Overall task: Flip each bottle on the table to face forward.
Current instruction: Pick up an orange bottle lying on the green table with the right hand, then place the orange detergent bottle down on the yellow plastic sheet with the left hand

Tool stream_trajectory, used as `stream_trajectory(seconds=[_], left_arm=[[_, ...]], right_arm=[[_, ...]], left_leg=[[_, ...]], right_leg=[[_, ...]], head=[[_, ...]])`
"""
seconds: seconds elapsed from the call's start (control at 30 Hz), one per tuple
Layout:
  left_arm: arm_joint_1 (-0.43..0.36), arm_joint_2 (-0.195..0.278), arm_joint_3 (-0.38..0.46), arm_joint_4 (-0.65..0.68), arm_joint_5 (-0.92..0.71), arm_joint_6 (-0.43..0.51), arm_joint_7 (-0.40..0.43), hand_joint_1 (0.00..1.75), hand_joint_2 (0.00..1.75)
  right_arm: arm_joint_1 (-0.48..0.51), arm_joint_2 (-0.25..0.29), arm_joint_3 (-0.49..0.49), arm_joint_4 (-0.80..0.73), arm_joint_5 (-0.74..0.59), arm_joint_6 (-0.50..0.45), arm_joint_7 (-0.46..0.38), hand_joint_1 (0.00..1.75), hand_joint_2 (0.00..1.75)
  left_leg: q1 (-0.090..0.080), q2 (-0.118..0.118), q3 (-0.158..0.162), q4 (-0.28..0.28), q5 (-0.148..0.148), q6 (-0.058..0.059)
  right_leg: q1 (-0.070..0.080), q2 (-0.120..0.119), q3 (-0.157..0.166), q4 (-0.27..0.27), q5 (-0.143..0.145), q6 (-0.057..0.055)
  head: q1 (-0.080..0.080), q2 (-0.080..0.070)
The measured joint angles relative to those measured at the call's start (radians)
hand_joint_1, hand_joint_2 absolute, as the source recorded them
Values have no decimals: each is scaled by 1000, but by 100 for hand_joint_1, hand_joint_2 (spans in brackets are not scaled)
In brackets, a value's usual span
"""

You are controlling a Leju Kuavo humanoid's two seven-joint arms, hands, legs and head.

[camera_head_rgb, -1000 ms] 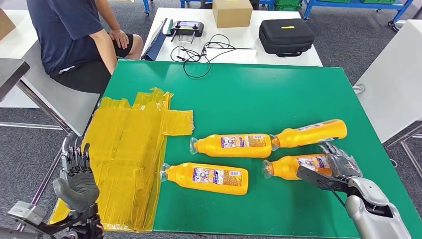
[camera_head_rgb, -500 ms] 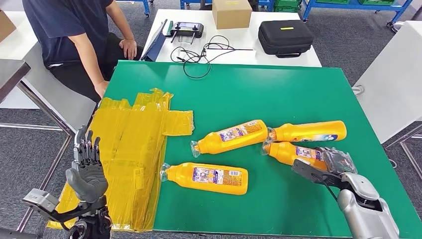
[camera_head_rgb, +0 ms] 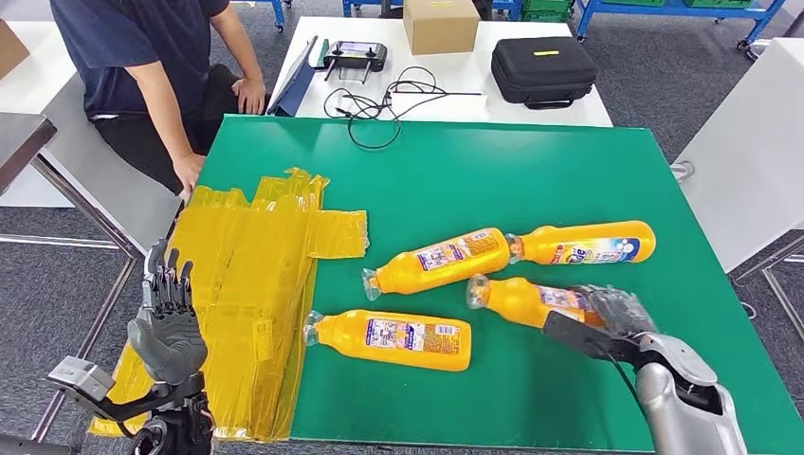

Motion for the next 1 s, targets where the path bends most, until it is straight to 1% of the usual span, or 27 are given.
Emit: stream_trajectory(seconds=[0.03,0.1,0.17,0.27,0.37,0.53,0.63,0.7,0.77,0.9,1.0], left_arm=[[0,0,1,0,2,-1,1,0,0],[0,2,5,0,9,-3,7,0,87],[1,3,8,-4,15,-6,18,0,175],[0,3,14,-19,19,-11,41,0,175],[0,4,16,-33,19,-13,53,0,175],[-1,4,21,-43,20,-16,59,0,175],[-6,4,22,-49,24,-33,65,0,175],[-13,4,23,-57,29,-50,70,0,175],[-23,3,20,-66,35,-70,75,0,175],[-49,1,-3,-74,54,-110,83,0,175],[-85,1,-36,-62,73,-144,88,0,175]], right_arm=[[23,23,-17,-75,-49,49,-50,175,175],[51,72,-53,-231,-153,131,-132,175,175],[56,122,-89,-377,-246,189,-176,175,175],[45,188,-126,-539,-338,229,-196,175,175],[36,229,-137,-630,-356,226,-198,175,175],[33,263,-145,-700,-364,210,-199,175,175],[16,276,-132,-703,-357,172,-183,175,175],[-12,284,-96,-675,-355,106,-151,175,175],[-55,291,-36,-605,-357,3,-111,175,175],[-156,315,119,-384,-397,-235,-53,175,175],[-241,348,215,-187,-471,-348,-48,175,175]], left_leg=[[0,-1,-1,0,0,0],[0,-2,-4,0,1,0],[1,-2,-5,0,1,0],[1,-2,-5,0,1,0],[1,-2,-5,0,1,0],[0,-2,-5,0,1,0],[0,-2,-5,0,1,0],[0,0,-4,0,1,0],[1,1,-4,0,1,-1],[2,1,-3,0,3,-2],[2,0,-3,0,3,-2]], right_leg=[[0,-1,-1,0,0,0],[0,-2,-4,1,0,0],[0,-2,-5,2,0,0],[1,-2,-6,1,0,0],[0,-2,-6,1,0,0],[0,-2,-5,1,0,0],[0,-2,-5,1,0,0],[0,-1,-4,2,0,0],[0,0,-4,2,0,0],[1,1,-5,3,0,0],[1,1,-5,3,0,0]], head=[[0,0],[0,0],[0,0],[0,0],[0,0],[0,0],[0,0],[0,0],[0,0],[0,0],[0,0]])
